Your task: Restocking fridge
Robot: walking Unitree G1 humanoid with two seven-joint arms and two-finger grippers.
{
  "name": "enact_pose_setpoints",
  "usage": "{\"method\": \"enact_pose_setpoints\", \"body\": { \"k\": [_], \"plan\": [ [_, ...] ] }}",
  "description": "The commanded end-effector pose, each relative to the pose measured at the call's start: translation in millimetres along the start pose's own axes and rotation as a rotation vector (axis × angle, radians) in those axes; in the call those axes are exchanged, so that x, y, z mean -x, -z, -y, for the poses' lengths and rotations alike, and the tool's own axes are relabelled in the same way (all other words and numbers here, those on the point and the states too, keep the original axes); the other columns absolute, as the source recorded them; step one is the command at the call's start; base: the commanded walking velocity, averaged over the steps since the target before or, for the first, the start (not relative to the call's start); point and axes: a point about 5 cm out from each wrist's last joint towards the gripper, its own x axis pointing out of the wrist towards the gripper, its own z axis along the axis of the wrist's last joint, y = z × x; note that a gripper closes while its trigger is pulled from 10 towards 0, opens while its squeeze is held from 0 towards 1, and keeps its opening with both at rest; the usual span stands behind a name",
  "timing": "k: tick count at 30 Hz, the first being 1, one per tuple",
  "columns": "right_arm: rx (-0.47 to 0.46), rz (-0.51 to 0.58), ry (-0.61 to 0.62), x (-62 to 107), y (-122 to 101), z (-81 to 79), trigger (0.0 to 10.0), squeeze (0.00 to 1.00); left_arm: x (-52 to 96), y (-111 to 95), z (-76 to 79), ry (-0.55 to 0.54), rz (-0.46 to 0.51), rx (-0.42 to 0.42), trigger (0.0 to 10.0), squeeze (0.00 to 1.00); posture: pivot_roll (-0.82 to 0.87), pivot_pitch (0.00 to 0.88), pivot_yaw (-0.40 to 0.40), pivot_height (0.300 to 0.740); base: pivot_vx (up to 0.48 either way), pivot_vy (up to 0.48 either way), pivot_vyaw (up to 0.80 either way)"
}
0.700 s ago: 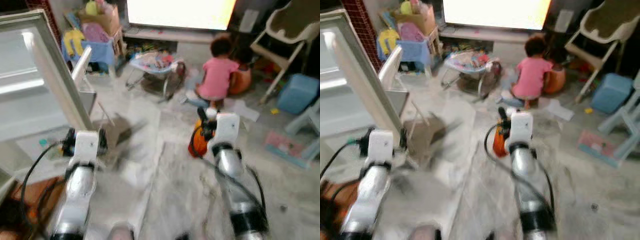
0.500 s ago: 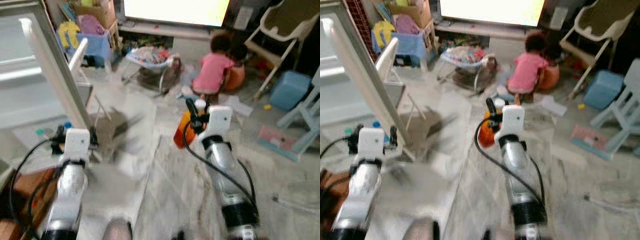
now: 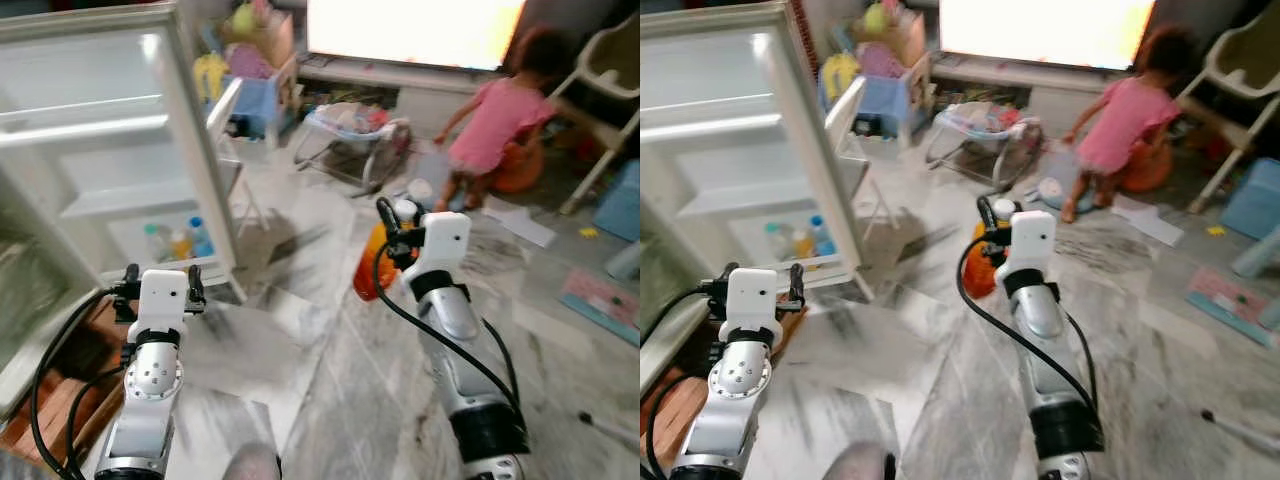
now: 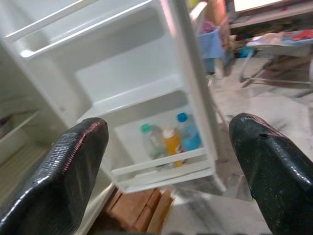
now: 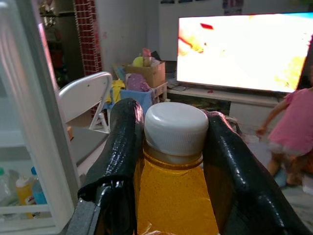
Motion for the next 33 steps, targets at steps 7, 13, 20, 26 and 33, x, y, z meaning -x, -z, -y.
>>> {"method": "enact_pose_setpoints", "body": {
  "k": [7, 13, 20, 26, 33],
  "plan": [
    [-0.036, 0.041, -0.019, -6.2, -8.6, -4.5, 10.0, 0.0, -6.5, -5.0, -7.3, -0.017, 0.01, -0.003, 10.0, 0.0, 0.13, 0.0, -0.029, 0.74, 0.0, 0.48, 0.0],
    [-0.026, 0.043, -0.022, -8.4, -9.2, -5.1, 10.0, 0.0, -5.2, -8.9, -5.5, -0.017, 0.036, 0.0, 10.0, 0.0, 0.12, 0.0, -0.03, 0.74, 0.0, 0.48, 0.0],
    [-0.001, 0.042, -0.038, -8.0, -9.1, -6.9, 10.0, 0.0, -6.0, -10.8, -2.7, 0.042, 0.057, 0.016, 10.0, 0.0, 0.12, 0.0, -0.032, 0.74, 0.0, 0.48, 0.0],
    [-0.014, 0.039, -0.037, -7.9, -8.9, -6.7, 10.0, 0.0, -4.7, -12.0, 0.1, 0.052, 0.057, 0.031, 10.0, 0.0, 0.12, 0.0, -0.032, 0.74, 0.0, 0.48, 0.0],
    [0.005, 0.04, -0.048, -7.4, -9.2, -7.7, 10.0, 0.0, -4.8, -13.1, -1.8, 0.046, 0.079, 0.021, 10.0, 0.0, 0.12, 0.0, -0.037, 0.74, 0.0, 0.477, 0.46]
  ]
}}
